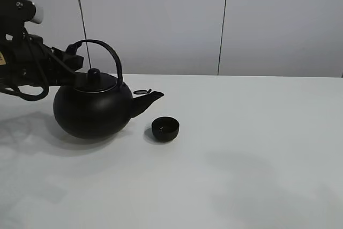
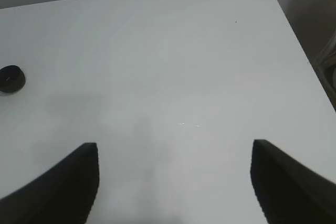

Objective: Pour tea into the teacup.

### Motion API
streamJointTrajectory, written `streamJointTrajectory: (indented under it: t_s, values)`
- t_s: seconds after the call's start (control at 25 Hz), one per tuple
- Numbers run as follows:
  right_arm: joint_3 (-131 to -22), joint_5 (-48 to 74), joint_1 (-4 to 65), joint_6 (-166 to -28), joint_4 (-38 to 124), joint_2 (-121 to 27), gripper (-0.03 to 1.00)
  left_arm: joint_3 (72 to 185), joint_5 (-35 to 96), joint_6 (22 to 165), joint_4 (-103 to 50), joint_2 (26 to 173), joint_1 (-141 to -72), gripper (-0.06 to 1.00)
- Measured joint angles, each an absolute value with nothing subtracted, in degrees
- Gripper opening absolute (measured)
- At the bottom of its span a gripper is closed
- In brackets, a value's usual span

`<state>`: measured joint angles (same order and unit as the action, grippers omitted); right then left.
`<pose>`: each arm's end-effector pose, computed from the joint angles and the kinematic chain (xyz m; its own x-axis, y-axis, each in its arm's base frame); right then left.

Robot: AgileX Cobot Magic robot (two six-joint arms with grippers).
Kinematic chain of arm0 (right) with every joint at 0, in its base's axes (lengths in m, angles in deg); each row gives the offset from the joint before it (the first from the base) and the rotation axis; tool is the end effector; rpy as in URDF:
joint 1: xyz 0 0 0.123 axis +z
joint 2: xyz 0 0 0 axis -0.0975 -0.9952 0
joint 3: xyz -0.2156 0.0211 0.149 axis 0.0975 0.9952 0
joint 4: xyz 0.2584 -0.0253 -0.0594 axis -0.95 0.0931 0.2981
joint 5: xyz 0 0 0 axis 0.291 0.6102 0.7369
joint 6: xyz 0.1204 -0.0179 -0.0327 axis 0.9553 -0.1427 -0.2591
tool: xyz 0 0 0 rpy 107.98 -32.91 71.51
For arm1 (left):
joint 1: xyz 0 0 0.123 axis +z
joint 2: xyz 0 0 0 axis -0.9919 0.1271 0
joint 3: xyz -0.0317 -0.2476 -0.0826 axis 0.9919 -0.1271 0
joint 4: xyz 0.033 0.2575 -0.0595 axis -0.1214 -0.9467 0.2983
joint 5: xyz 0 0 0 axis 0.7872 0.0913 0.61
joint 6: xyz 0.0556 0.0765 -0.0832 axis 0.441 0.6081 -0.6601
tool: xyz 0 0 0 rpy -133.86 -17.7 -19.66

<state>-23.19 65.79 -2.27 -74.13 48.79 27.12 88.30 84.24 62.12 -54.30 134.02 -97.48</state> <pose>0.0606 -0.0049 0.2572 -0.4806 0.0874 -0.8726 0.1237 0.9918 0.0312 0.3541 -0.1185 0.1024 -0.1397 0.2485 -0.9585 0.4706 0.8683 0.1565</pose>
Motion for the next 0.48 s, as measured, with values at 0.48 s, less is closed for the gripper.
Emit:
streamJointTrajectory:
  t_s: [0.48]
  values:
    - [-23.19,65.79,-2.27,-74.13,48.79,27.12,0.55,91.00,82.20,62.17,-54.30,134.59,-97.48,0.11]
